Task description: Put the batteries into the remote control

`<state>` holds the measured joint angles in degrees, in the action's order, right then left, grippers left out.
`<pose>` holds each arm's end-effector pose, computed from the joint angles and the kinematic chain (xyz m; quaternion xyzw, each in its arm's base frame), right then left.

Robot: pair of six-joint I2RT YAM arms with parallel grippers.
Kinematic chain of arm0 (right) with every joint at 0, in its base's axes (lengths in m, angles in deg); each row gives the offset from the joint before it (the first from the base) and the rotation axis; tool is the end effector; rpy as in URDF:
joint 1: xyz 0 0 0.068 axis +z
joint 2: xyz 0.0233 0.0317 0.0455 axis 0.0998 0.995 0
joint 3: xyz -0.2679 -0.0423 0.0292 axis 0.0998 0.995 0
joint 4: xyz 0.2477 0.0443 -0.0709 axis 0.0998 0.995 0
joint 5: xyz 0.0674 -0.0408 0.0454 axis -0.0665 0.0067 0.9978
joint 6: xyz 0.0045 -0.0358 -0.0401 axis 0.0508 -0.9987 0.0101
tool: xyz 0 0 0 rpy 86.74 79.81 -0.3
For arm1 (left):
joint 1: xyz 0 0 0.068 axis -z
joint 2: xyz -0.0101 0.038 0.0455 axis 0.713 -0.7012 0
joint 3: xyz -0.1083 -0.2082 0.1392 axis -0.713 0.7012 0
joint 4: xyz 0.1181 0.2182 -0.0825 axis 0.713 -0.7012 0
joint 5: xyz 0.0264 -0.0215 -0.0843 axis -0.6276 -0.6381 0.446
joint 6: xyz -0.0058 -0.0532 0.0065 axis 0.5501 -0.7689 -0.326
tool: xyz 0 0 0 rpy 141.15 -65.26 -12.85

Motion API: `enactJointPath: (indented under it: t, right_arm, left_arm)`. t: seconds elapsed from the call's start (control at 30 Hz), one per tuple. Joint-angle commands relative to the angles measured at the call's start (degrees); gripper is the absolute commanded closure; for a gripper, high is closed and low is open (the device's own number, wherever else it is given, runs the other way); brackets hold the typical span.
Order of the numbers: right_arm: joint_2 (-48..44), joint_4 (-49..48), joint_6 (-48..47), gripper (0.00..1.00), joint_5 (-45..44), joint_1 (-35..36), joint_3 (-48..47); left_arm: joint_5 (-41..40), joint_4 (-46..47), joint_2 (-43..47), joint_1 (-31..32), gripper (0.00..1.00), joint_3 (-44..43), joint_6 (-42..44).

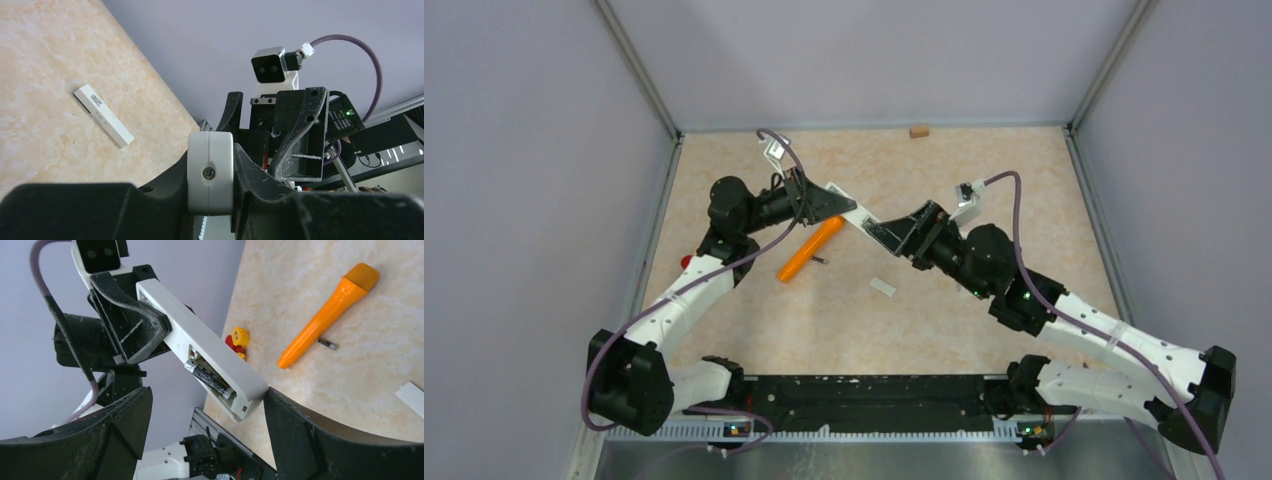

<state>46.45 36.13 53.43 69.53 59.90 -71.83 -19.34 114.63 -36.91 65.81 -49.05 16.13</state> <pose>0.1333 0.1721 0.3503 0.1048 0.7403 0.5112 0.4239 0.2440 -0.1193 0.3463 0.0930 0.6582 -0.6600 0.3502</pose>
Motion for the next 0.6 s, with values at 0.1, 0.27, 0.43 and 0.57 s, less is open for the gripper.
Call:
enactJointPath:
  t: [0.1, 0.27, 0.43, 0.57]
  right_arm:
    - [0.9, -16.7, 7.1, 0.17, 4.2, -0.8, 2.1]
    - [3.0, -16.4, 9.0, 0.17, 4.3, -0.8, 1.4]
    - [4.1, -17.1, 9.3, 0.18, 3.6, -0.9, 1.2]
    - [4.8, -16.6, 9.7, 0.23, 3.2, -1.0, 0.5]
  left_arm:
    - [-0.2, 6.3, 0.8, -0.2, 1.00, -0.6, -2.9]
    - [0.9, 6.8, 1.0, -0.2, 1.00, -0.5, -3.2]
    - [2.2, 6.4, 1.1, -0.2, 1.00, -0.2, -2.2]
    - [2.9, 6.3, 1.5, -0.2, 1.00, 0.1, -1.6]
